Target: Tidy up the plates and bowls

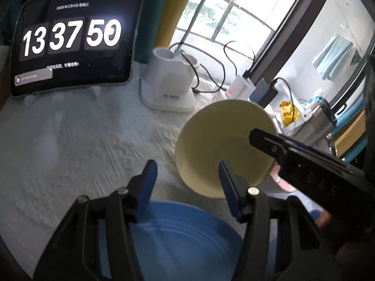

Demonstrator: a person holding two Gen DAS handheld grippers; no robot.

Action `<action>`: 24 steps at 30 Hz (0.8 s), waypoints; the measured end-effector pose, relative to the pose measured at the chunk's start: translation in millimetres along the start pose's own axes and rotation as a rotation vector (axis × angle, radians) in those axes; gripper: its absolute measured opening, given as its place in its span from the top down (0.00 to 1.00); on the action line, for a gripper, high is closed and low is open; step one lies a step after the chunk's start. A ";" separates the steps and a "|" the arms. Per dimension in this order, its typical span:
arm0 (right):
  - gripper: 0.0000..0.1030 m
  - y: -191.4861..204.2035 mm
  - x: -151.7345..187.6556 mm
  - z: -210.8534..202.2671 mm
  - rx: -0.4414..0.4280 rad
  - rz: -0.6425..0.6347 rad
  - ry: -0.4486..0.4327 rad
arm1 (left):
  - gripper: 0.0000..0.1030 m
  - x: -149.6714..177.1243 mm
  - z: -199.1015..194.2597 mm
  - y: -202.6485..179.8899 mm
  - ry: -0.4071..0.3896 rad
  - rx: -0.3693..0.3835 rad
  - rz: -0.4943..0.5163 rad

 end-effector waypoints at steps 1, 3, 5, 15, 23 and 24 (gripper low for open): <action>0.64 0.1 0.5 1.6 0.012 -0.009 0.001 | 0.46 1.0 5.1 -1.0 0.014 0.001 0.001; 0.64 -0.3 0.4 4.1 0.029 -0.030 -0.003 | 0.46 3.4 13.3 -1.6 0.044 -0.003 0.000; 0.66 -0.1 1.1 5.9 0.052 -0.057 -0.010 | 0.46 6.7 21.0 -2.4 0.067 -0.010 0.000; 0.83 -6.1 0.5 6.8 0.075 -0.115 -0.050 | 0.46 6.0 32.4 -6.8 0.054 -0.033 0.019; 0.83 -8.1 1.3 3.8 -0.011 -0.073 -0.059 | 0.47 5.4 22.3 -19.0 0.017 0.060 0.038; 0.83 -8.3 1.8 3.0 -0.012 -0.071 -0.058 | 0.47 5.1 21.3 -20.2 0.007 0.060 0.038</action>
Point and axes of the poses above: each gripper's, at about its wrist camera, not at the fingertips, and z roughly the way its jaws point, y to its left, x to its underside, the point moved 7 cm from there along z, roughly the way its jaws point, and after that the axes turned 15 degrees about -x, right-handed, at the moved point
